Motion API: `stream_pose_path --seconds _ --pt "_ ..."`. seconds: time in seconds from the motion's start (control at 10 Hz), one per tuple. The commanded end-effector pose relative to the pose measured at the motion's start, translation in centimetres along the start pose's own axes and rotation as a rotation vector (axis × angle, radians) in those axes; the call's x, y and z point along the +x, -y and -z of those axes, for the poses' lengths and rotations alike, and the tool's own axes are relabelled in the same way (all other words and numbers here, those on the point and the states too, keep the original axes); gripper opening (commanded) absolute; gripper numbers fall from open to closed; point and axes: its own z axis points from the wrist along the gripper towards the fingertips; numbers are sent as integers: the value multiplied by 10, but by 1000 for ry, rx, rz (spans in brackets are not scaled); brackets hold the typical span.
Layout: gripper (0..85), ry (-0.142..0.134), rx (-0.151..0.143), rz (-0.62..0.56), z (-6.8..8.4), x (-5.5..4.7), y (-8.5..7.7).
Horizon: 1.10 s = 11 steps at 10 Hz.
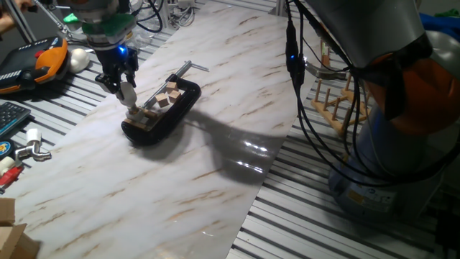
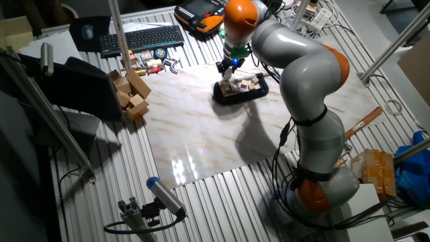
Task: Install the light bulb by rotating it
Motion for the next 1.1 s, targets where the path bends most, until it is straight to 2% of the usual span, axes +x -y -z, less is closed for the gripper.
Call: stream_pose_path --seconds 0.0,1.0 --pt "0 0 0 1 0 -1 1" --pt "0 15 -1 5 -13 -4 3"
